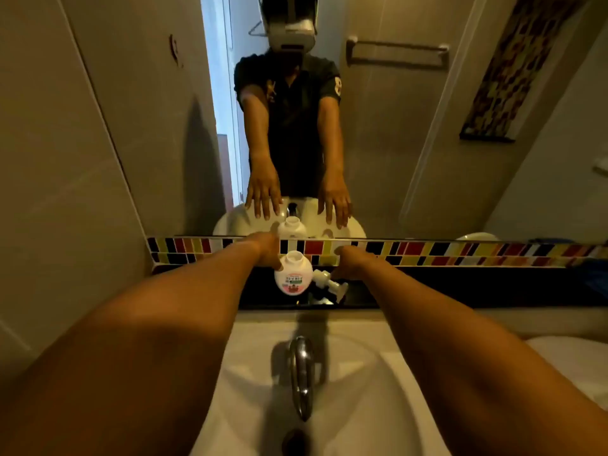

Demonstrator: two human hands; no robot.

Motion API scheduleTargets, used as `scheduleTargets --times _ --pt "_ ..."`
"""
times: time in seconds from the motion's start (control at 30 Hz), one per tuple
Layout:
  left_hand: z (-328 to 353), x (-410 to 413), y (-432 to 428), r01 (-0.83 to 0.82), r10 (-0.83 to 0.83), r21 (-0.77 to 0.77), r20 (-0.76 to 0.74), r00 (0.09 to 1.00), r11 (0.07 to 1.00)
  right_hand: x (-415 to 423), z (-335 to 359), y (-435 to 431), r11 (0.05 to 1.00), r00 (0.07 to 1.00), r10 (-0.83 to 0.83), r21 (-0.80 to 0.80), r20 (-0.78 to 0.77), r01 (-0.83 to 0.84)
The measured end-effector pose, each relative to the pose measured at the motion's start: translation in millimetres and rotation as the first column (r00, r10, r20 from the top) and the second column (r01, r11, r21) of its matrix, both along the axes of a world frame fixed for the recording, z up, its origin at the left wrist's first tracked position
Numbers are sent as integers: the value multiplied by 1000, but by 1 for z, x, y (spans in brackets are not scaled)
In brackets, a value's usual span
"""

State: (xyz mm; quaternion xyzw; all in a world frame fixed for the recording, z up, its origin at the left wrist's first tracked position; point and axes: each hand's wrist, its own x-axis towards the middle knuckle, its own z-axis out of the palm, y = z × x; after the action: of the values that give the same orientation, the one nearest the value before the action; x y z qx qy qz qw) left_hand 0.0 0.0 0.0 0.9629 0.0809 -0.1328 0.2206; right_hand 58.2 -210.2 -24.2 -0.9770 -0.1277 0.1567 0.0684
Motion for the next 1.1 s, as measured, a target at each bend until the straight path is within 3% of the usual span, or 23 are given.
scheduleTargets --times 0.1,0.27,0.53,0.97,1.1 --pt "-20 -2 0 -35 34 -28 -20 999 999 -1 -19 -1 1000 1000 -16 7 -21 16" --pt "-68 -2 1 -124 131 -230 15 991 965 1 -55 -2 988 999 -34 149 -11 35" --pt "-108 2 -4 -136 248 -525 149 957 840 2 -94 -6 977 986 -55 211 159 21" --pt "-127 11 -6 -197 305 -496 146 941 846 -2 -106 -1 918 963 -182 386 196 95" --pt "-119 11 -5 -164 280 -509 160 947 845 1 -101 0 853 961 -267 481 67 203"
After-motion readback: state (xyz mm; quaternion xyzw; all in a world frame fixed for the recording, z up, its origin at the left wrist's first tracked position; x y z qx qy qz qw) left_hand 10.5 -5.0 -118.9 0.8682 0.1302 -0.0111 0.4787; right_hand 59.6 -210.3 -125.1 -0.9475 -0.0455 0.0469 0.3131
